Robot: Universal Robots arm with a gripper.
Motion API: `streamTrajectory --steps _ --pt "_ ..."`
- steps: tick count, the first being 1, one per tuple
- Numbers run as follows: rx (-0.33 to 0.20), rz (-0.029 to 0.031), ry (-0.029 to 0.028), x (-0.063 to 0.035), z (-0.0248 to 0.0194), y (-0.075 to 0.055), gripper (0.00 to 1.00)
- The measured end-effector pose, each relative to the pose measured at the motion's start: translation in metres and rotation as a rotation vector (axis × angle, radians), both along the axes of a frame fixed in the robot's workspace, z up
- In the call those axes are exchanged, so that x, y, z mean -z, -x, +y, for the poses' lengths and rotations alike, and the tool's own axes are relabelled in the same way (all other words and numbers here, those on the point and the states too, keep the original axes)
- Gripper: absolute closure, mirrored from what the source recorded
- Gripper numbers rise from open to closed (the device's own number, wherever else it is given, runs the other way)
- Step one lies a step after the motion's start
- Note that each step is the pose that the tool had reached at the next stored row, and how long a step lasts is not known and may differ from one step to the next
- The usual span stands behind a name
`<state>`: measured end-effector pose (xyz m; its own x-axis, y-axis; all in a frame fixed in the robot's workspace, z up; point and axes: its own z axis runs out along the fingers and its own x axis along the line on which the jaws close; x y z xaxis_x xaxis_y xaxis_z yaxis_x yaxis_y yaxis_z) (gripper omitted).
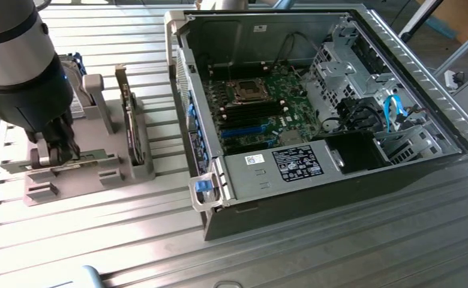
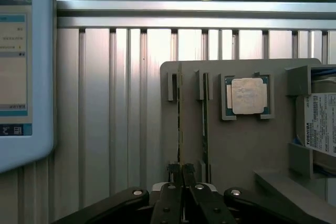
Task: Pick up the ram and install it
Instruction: 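Pick up the ram and move it above insertion slot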
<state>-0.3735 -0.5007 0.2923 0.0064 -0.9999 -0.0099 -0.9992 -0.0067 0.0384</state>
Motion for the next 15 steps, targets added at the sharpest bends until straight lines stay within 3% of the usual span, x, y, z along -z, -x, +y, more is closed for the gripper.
streamTrajectory --steps 15 --pt "0.0 0.0001 0.0001 -0.0273 0.0 0.0 0.88"
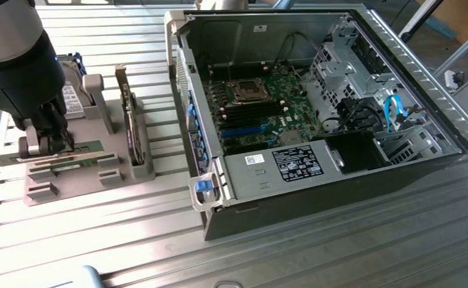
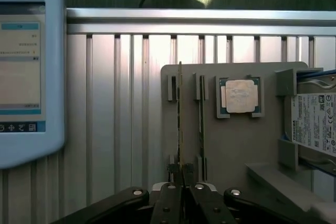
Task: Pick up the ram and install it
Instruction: 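Pick up the ram and move it above insertion slot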
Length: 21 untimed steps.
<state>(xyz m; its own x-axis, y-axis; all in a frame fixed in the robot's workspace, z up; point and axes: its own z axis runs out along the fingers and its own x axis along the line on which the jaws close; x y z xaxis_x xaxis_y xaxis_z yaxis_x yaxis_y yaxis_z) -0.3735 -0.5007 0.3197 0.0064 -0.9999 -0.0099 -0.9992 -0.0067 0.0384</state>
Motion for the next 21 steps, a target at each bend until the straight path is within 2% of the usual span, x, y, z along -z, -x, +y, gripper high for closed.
streamTrajectory --steps 4,8,21 --pt "0.0 0.0 0.0 -0.0072 0.0 0.0 0.88" --pt "0.0 0.0 0.0 -0.0196 0.0 0.0 0.88" --pt "0.0 0.0 0.0 -0.0488 0.0 0.0 0.88"
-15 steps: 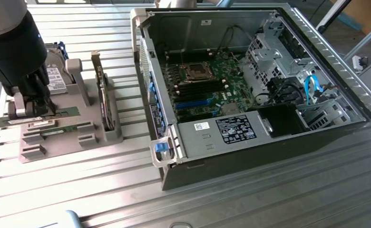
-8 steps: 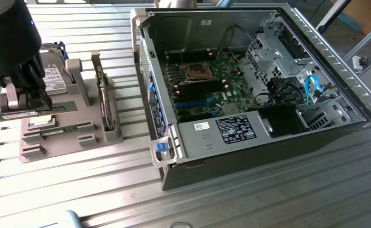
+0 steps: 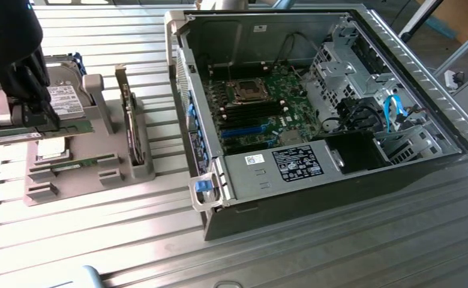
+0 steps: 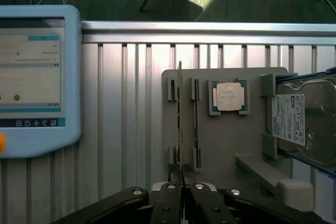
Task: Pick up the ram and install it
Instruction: 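Pick up the ram and move it above insertion slot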
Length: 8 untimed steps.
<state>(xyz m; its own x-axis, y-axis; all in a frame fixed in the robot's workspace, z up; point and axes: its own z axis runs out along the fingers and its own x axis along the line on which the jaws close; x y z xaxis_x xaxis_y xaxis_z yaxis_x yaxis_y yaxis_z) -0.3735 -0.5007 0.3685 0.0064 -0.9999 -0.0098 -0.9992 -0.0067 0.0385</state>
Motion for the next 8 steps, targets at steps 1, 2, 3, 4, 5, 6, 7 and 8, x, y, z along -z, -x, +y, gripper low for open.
streamTrajectory --steps 1,2,3,4,5,6,7,8 --pt "0.0 -0.0001 -0.0001 -0.002 0.0 0.0 0.88" --pt "0.0 0.0 0.0 -0.0046 0.0 0.0 0.88" --pt "0.0 -0.0001 -0.0001 -0.0064 0.0 0.0 0.88" --pt "0.0 -0.0001 -0.0001 -0.0083 0.0 0.0 0.88" --pt "0.0 0.0 0.0 -0.0102 0.0 0.0 0.88" --pt "0.0 0.0 0.0 -0.0122 0.0 0.0 0.88" --pt "0.0 0.0 0.0 -0.0139 0.0 0.0 0.88" --pt "0.0 0.0001 0.0 -0.0157 0.0 0.0 0.88"
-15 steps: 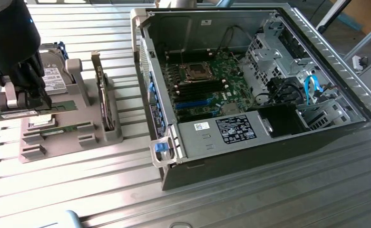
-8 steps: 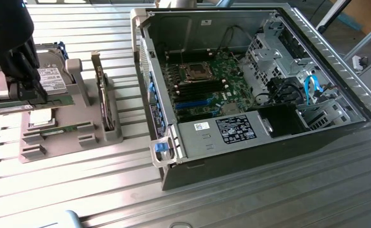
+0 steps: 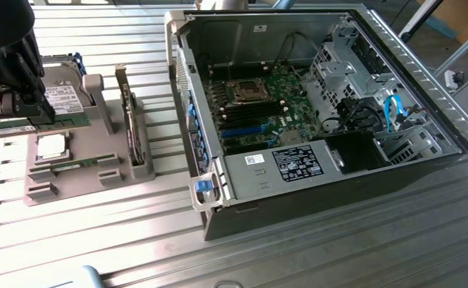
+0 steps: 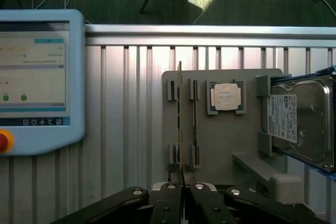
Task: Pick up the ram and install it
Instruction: 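Pick up the ram and move it above insertion slot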
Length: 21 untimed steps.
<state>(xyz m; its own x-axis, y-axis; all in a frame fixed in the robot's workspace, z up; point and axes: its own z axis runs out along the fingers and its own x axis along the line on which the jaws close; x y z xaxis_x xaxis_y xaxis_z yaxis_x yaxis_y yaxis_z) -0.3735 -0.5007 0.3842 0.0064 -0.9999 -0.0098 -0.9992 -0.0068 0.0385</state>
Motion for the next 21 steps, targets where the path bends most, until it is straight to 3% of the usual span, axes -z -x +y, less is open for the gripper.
streamTrajectory --steps 9,21 --pt "0.0 0.0 0.0001 -0.001 0.0 -0.002 0.88" --pt "0.0 0.003 -0.0001 -0.0025 0.0 -0.021 0.88"
